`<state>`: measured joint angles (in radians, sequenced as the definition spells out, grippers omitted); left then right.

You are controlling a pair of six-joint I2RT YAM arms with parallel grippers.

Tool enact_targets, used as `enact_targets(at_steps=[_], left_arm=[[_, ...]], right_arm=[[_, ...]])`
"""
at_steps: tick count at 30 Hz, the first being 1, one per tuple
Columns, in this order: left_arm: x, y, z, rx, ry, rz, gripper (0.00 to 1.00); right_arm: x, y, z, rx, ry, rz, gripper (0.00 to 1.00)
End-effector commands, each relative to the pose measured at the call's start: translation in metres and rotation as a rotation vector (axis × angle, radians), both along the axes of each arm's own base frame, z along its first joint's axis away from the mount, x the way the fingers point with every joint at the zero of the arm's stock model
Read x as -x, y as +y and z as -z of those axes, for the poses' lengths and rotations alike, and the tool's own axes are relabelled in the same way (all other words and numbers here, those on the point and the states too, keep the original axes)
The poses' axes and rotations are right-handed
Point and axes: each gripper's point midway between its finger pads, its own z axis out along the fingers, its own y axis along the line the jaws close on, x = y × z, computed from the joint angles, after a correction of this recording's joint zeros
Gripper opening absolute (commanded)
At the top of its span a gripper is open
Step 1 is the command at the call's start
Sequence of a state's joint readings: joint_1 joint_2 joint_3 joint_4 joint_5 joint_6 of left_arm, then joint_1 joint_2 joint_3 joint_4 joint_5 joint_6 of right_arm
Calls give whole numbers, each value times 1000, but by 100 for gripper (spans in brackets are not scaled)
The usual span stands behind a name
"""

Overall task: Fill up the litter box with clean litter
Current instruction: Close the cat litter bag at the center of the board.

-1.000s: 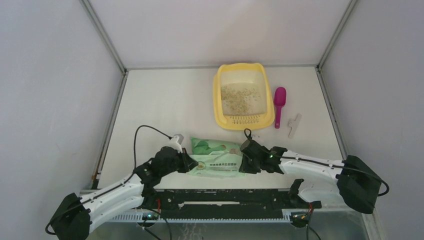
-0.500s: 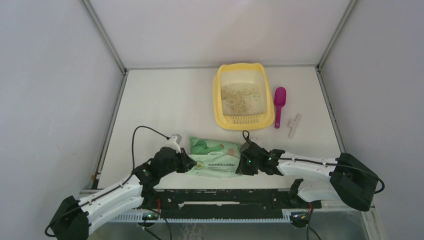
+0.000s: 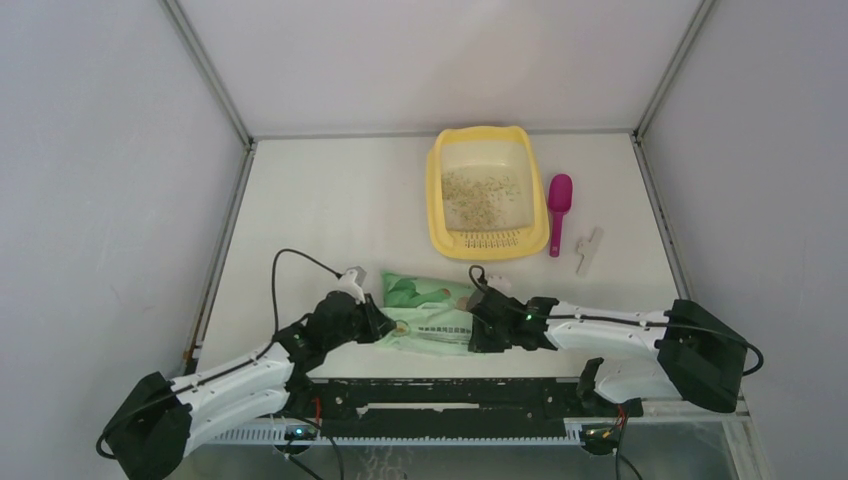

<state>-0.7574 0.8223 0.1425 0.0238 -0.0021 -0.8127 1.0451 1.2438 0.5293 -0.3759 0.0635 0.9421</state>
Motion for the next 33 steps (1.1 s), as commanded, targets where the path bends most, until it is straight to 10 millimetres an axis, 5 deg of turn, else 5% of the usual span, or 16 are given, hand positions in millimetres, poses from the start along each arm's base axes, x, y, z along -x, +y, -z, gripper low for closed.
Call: enact_targets(at_steps=[1, 7, 13, 20, 29, 33], left_arm=[[11, 17, 31, -85, 61, -15, 16], [9, 15, 29, -76, 52, -16, 16], [10, 15, 29, -69, 51, -19, 15], [7, 21, 16, -87, 30, -35, 20], [-7, 30, -18, -114, -42, -96, 22], [-7, 25, -19, -104, -45, -68, 27]], right_arm=[[-4, 10, -13, 54, -41, -78, 26], [-12, 42, -24, 37, -53, -157, 27], [-12, 69, 7, 36, 35, -234, 27], [7, 68, 31, 73, 92, -267, 27], [6, 56, 21, 75, 76, -234, 27], [3, 54, 15, 66, 56, -228, 29]])
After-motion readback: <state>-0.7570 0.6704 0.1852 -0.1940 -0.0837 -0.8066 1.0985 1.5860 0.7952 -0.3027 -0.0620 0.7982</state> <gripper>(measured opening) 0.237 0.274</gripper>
